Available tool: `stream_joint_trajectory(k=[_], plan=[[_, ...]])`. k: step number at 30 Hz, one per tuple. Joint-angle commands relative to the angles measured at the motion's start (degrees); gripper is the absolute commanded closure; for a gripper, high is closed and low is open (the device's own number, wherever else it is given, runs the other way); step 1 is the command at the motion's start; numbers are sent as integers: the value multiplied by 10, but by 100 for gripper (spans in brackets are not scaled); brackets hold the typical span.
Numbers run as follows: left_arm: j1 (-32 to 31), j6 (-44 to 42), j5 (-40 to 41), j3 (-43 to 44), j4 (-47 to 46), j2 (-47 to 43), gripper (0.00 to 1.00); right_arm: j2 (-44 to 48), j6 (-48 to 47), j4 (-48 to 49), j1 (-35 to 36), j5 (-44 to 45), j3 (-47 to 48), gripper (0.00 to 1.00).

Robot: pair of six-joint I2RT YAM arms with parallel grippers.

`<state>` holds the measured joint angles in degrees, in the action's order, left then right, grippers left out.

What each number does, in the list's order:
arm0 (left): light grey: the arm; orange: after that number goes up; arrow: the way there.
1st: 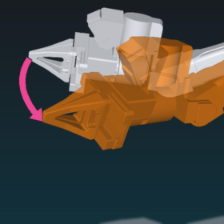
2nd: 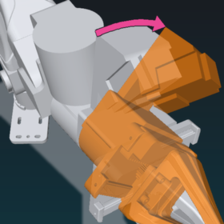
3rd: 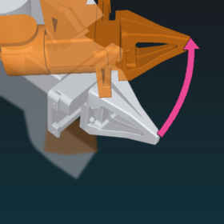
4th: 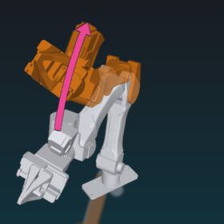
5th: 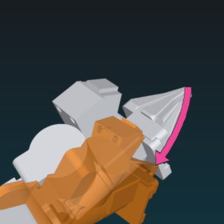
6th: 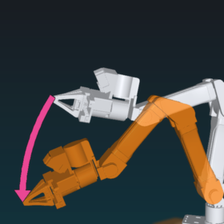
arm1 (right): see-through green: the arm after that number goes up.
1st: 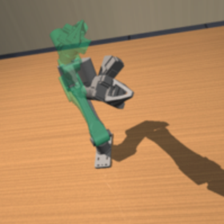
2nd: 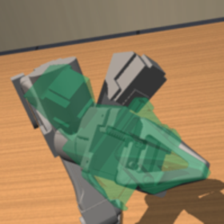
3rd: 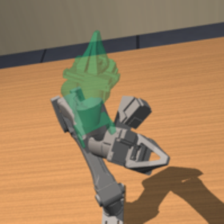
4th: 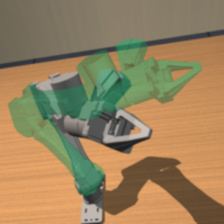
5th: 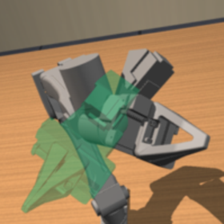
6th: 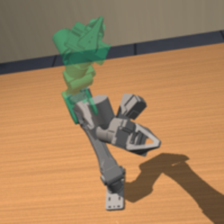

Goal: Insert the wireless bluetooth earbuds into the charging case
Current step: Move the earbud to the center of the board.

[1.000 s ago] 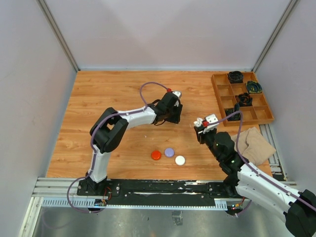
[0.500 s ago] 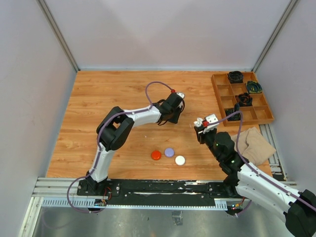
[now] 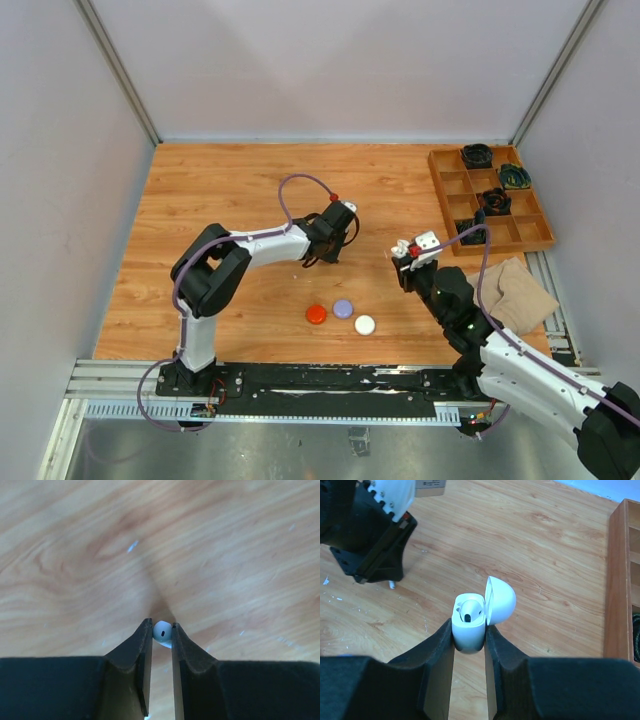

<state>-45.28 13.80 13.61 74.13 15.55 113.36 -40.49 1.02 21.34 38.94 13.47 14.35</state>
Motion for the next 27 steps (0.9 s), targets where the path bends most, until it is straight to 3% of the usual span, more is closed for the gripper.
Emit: stream_joint_trajectory(k=[1,6,11,19,27], plan=[[6,-16,41,-59,90,-28,88,-6,-1,15,-9,-22,9,92],[17,-17,42,-82,121,-54,86,-26,0,16,-9,-38,15,93],[28,-4,40,-90,131,-74,72,-38,1,12,-9,-55,22,93],[32,16,34,-92,146,-91,60,-41,0,10,-9,-60,24,92],[32,36,23,-99,155,-106,58,-46,-1,10,-9,-68,27,92]])
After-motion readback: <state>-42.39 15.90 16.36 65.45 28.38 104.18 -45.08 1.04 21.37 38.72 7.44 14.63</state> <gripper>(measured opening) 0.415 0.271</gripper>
